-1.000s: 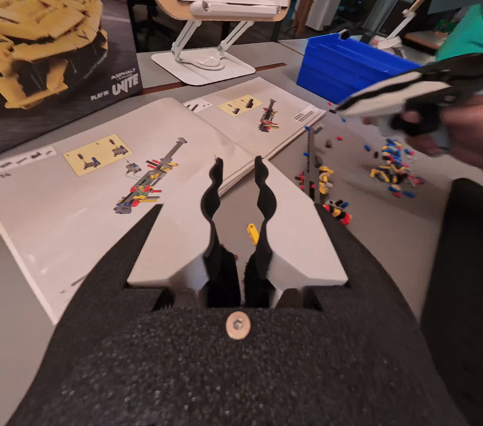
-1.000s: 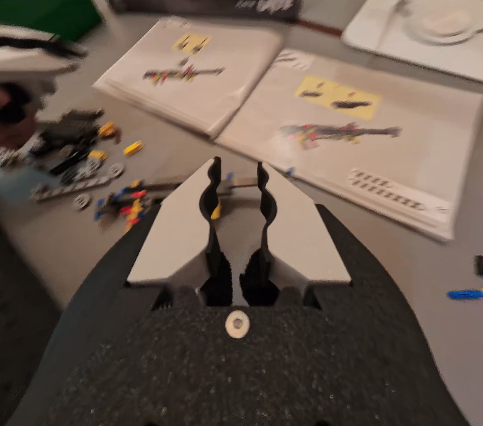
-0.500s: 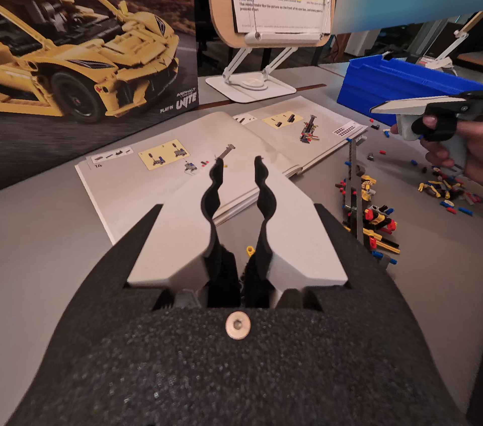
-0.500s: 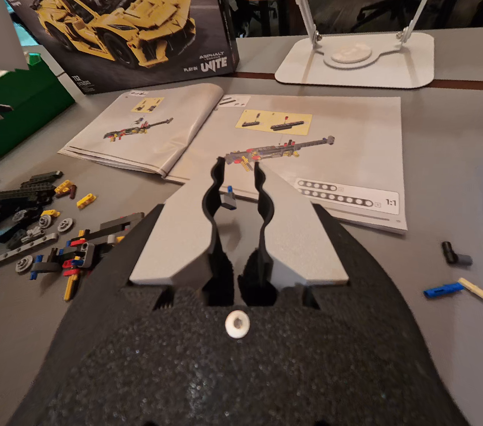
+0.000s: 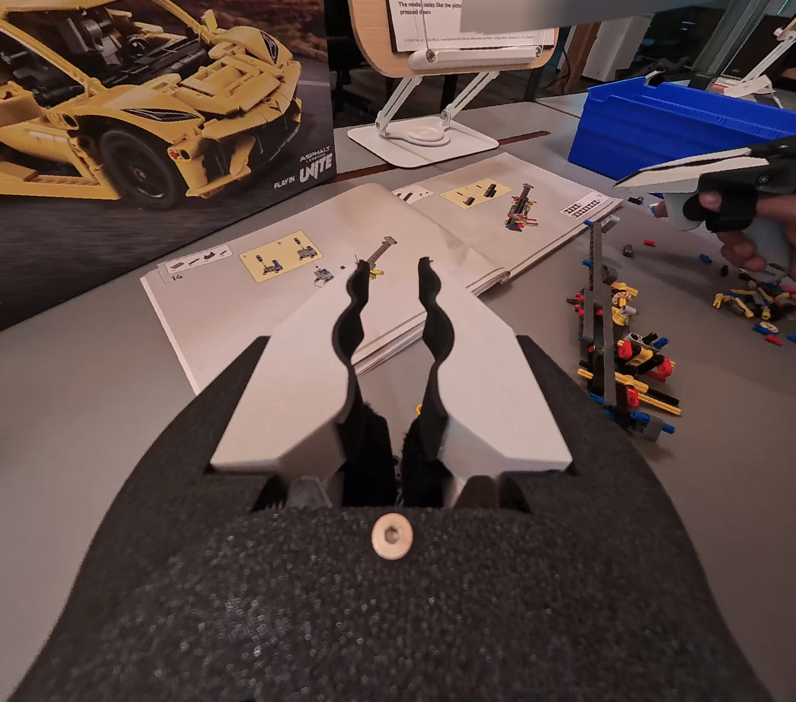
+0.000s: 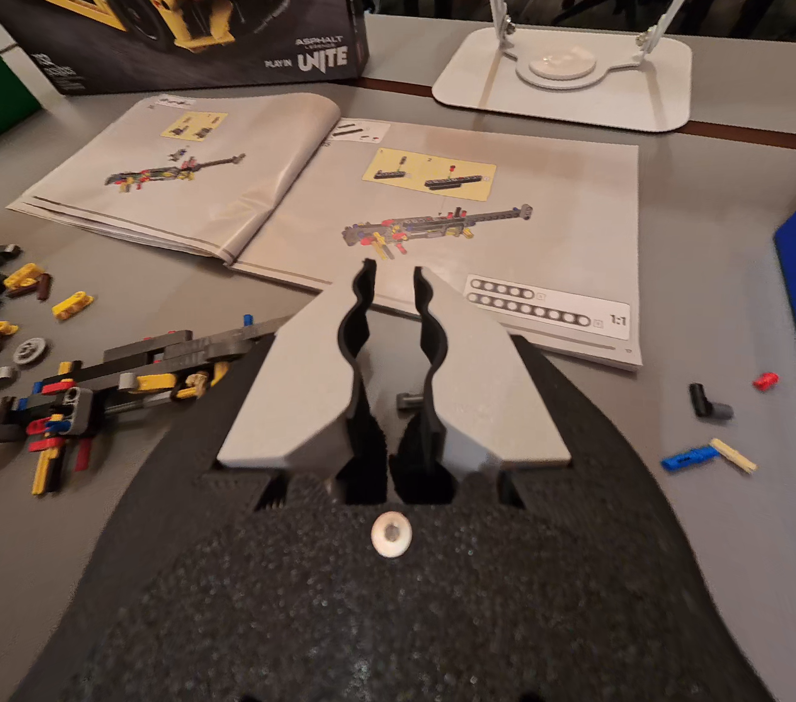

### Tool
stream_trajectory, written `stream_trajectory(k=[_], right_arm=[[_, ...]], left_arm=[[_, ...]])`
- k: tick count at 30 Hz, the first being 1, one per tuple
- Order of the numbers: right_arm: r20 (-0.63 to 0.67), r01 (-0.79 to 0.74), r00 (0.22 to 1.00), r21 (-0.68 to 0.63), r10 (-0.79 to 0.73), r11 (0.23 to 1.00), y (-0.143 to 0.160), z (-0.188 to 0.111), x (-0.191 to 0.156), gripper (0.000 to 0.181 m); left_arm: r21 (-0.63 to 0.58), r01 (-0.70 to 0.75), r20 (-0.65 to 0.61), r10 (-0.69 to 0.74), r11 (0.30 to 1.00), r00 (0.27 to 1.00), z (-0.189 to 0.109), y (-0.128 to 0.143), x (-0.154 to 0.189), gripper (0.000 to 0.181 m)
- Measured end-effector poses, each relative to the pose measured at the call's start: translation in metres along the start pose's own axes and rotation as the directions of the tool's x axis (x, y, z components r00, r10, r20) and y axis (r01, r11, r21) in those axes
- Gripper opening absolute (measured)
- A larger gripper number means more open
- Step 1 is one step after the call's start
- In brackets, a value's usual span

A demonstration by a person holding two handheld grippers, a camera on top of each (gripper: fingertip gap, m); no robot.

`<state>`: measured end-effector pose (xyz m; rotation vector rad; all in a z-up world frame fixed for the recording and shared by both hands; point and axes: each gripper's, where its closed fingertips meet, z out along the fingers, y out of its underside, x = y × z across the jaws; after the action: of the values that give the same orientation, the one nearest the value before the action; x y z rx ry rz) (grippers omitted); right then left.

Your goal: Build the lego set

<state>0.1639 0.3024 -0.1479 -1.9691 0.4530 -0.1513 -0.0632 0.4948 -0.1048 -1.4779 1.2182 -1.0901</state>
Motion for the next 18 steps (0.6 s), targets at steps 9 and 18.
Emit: stream_trajectory(k=[9,18], right_arm=[[-0.04,0.067,0.997,-0.028,-0.069,0.997,0.004,0.001,0.0,0.017],[0.028,0.074,0.997,0.014,-0.074,0.997,0.0,-0.005,-0.025,0.013]], left_arm=[[-0.023,0.0,0.013,0.0,1.0,1.0,0.001,0.004,-0.002,0.021],[-0.072,-0.033,0.182,0.045,0.997,0.982,-0.025,0.002,-0.04,0.017]])
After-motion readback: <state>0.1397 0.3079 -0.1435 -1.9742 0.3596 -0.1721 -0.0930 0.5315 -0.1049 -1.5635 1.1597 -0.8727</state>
